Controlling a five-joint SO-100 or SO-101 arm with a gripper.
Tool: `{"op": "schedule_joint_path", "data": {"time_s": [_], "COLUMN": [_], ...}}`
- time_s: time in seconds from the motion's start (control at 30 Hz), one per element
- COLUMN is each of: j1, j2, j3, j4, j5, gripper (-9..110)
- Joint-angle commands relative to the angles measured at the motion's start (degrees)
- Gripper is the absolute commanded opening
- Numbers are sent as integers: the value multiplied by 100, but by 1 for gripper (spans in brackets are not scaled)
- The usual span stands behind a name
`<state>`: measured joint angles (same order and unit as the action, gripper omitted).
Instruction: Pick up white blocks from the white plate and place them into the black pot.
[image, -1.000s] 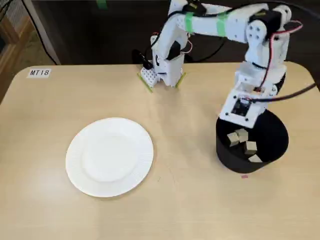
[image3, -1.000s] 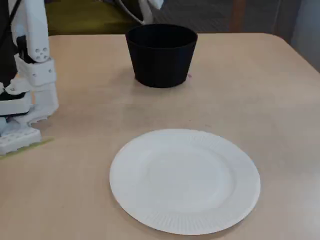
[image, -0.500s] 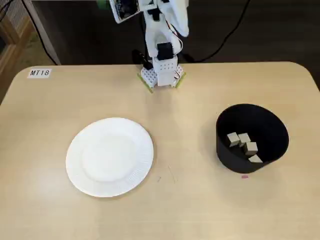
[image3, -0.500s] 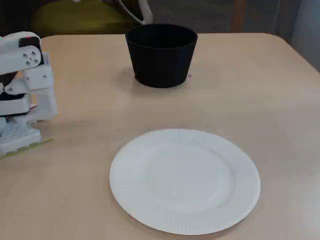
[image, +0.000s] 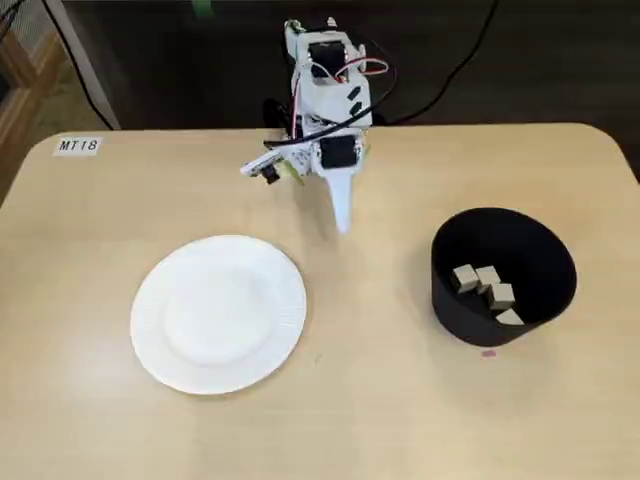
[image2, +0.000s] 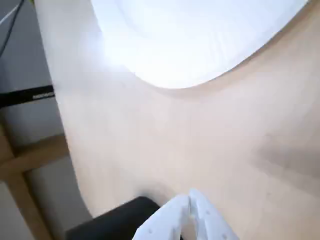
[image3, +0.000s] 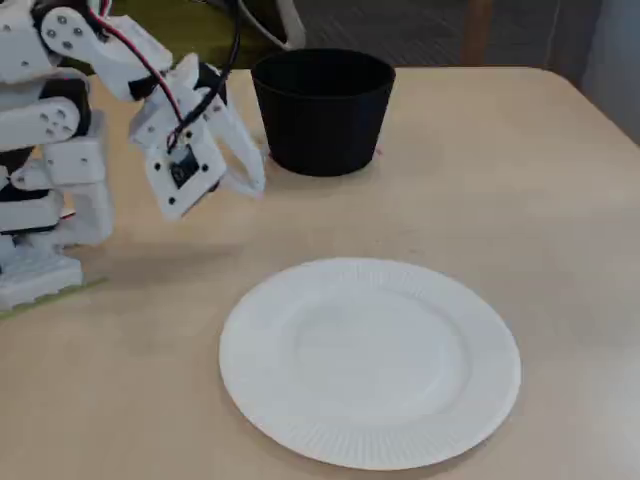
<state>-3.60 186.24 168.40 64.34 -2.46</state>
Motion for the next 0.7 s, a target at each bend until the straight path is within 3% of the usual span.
{"op": "schedule_joint_path", "data": {"time_s": [0.0, 0.67], "j1": [202, 264], "j2": [9, 9], "j3": [105, 79], "j4": [193, 334], "j5": [-123, -167], "gripper": [-2, -2]}}
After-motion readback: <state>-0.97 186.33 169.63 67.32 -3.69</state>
